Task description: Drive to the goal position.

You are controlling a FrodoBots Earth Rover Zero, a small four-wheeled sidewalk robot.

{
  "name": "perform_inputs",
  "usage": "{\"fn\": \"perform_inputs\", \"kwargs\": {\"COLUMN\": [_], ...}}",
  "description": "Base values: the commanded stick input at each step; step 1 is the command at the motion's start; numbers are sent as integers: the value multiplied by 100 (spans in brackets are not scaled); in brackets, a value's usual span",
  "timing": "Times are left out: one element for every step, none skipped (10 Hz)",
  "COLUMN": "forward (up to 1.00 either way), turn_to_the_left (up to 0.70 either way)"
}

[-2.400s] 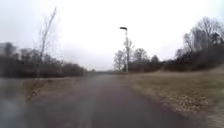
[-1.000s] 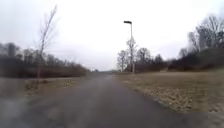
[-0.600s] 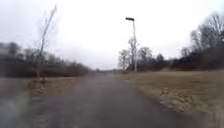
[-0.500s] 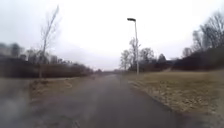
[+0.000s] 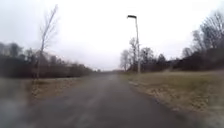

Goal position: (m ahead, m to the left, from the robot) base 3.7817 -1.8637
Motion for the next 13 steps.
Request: {"fn": "perform_inputs", "kwargs": {"forward": [70, 70, 70, 70, 70, 70, 70, 70, 70, 70, 70, 70, 70], "turn_to_the_left": [0, 12, 35, 18, 0, 0, 0, 0, 0, 0, 0, 0, 0]}}
